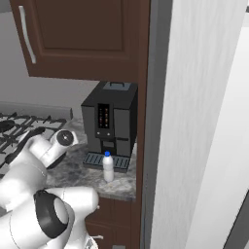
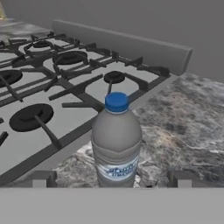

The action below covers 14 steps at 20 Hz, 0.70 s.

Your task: Take the bottled waters from the counter and place them in the freezer to freeze. Close the freezer door after placing the bottles.

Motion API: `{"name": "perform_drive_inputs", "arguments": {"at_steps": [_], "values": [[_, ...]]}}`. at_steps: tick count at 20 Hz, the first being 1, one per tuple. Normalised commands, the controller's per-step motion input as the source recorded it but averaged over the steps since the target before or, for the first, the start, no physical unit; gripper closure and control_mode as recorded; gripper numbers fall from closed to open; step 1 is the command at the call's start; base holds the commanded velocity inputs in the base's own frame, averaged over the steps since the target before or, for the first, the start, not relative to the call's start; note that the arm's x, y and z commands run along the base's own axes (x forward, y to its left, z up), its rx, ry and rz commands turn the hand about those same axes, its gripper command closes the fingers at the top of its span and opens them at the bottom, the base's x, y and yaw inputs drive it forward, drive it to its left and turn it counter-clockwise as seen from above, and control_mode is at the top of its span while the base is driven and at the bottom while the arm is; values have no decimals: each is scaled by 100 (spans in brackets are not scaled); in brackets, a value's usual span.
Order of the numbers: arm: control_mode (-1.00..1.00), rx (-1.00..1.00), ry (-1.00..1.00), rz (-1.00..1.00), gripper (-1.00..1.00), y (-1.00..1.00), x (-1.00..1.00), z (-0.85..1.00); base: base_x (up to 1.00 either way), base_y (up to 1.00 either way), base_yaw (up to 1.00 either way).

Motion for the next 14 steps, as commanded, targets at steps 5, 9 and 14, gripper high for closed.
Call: {"name": "perform_drive_inputs", "arguments": {"at_steps": [5,9,14], "values": [[-100,11,0,0,-100,-24,3,0,0,0,0],[-100,9,0,4,-100,-22,14,-4,0,0,0],[-100,0,0,7,-100,-2,12,-13,0,0,0]]}}
